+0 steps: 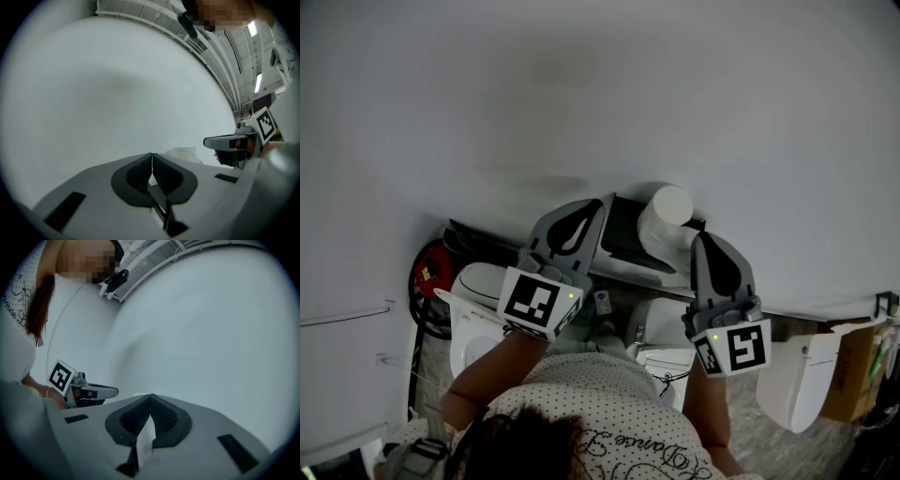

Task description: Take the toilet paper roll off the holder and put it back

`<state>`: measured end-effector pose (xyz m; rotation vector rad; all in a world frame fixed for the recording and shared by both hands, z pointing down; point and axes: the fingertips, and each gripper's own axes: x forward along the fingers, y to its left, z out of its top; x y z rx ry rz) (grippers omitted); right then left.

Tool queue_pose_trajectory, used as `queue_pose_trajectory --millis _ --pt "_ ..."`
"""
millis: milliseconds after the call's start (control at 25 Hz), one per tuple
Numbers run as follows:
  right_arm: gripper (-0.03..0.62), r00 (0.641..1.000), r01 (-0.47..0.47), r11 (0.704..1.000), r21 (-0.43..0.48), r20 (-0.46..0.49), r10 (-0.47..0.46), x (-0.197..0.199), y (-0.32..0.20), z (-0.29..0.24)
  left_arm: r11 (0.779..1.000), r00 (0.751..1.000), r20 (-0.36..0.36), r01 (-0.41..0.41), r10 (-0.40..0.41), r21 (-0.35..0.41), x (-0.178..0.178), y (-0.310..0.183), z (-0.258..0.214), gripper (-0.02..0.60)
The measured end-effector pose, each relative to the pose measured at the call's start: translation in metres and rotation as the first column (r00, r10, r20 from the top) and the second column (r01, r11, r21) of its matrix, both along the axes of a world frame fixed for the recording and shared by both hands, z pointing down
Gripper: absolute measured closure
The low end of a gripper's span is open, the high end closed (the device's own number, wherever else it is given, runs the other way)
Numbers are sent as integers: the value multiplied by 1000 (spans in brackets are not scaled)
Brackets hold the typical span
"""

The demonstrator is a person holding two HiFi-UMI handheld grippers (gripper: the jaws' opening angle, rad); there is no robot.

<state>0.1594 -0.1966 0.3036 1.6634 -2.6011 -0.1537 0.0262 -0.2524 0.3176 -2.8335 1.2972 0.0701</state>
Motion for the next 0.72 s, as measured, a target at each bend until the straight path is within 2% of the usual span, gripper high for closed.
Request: queue_pose_trajectory --millis 240,720 --pt "582 998 -24 1000 13 61 23 -5 5 7 1000 1000 10 -15 15 -19 4 4 12 575" --pt "582 998 -47 998 -32 33 48 -11 6 33 997 998 32 -56 58 -46 15 12 31 575"
